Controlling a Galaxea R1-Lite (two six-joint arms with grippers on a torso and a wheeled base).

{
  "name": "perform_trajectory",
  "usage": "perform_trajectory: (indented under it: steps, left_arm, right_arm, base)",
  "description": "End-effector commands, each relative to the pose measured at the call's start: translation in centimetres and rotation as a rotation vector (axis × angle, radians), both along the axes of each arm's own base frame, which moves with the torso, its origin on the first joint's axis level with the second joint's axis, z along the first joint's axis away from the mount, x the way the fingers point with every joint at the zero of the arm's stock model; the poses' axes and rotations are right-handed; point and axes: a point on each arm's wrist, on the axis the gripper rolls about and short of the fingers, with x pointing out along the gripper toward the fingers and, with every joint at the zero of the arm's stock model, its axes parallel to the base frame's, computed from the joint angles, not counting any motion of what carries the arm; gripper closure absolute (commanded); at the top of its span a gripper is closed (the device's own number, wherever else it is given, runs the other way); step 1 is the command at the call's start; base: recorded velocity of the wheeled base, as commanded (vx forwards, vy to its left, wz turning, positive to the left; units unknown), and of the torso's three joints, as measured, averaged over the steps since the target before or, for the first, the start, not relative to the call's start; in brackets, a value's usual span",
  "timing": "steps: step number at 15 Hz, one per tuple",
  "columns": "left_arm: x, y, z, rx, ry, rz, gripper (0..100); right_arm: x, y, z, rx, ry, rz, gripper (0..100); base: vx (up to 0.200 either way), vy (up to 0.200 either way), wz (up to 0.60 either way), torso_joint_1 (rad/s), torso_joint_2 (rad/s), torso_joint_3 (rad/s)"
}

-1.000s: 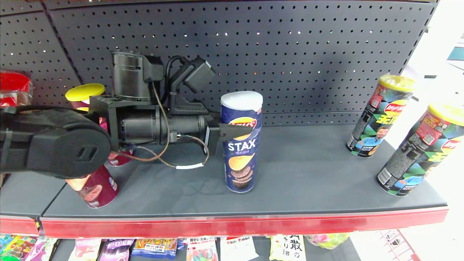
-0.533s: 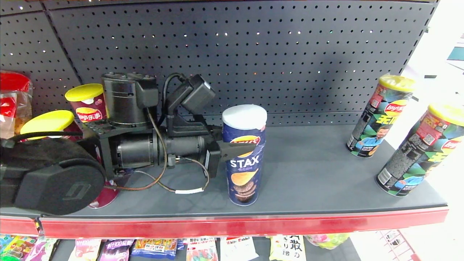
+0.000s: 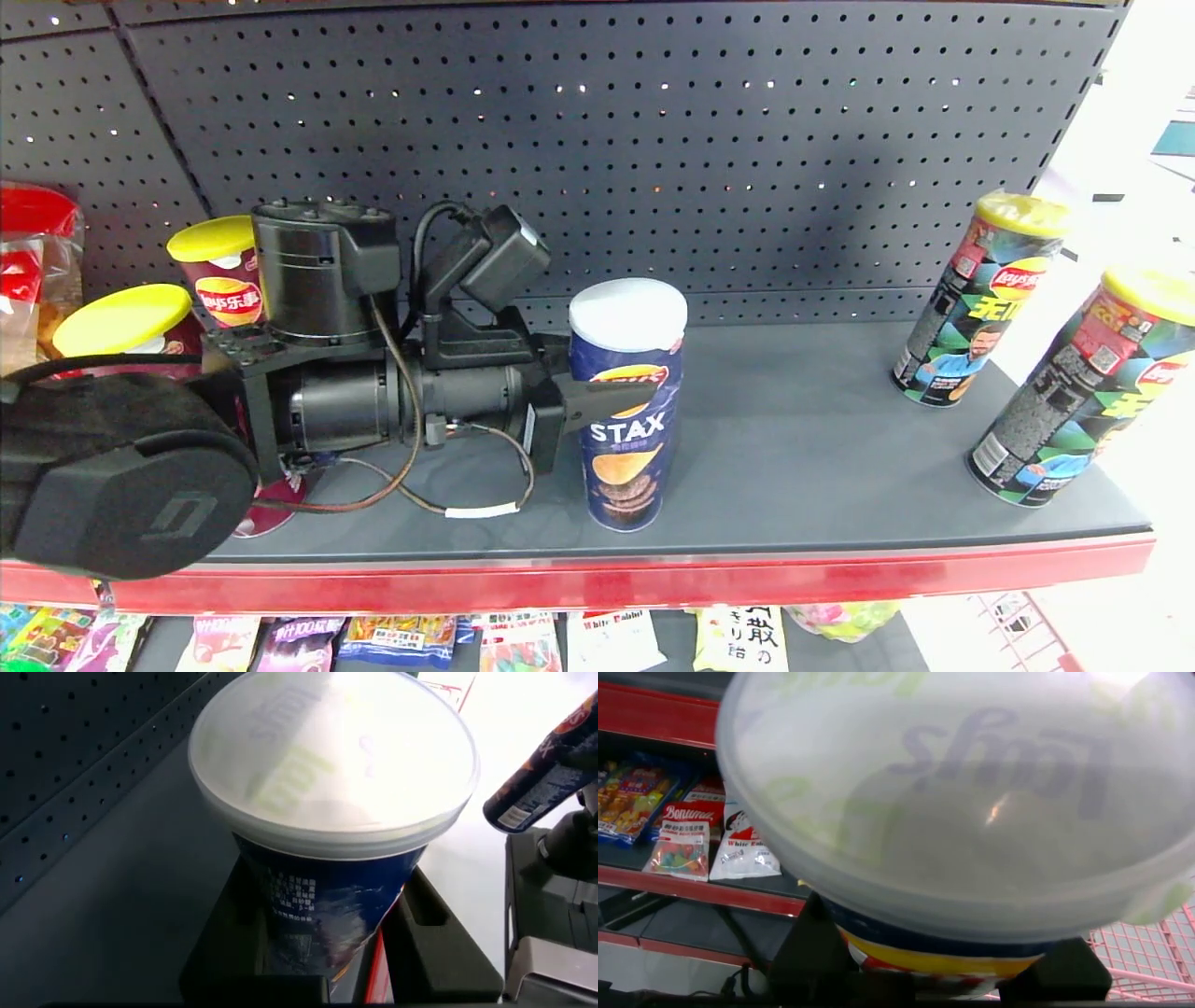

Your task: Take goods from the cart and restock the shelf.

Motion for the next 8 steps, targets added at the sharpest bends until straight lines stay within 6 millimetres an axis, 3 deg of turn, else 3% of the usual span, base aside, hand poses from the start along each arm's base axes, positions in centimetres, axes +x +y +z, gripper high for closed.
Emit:
perform_trajectory:
  steps: [1, 8]
  left_arm:
    - [-0.34, 0.09, 0.16, -0.001, 0.002, -0.004, 100]
    - [-0.81, 0.32, 0.35, -0.015, 0.028, -0.001, 100]
  right_arm:
    - [0.02, 0.0, 0.01, -0.001, 0.002, 0.001, 100]
    - [0.02, 0.0, 0.01, -0.001, 0.002, 0.001, 100]
  base:
    - [0.0, 0.0, 0.0, 0.0, 0.0, 0.0]
    - [0.0, 0.0, 0.0, 0.0, 0.0, 0.0]
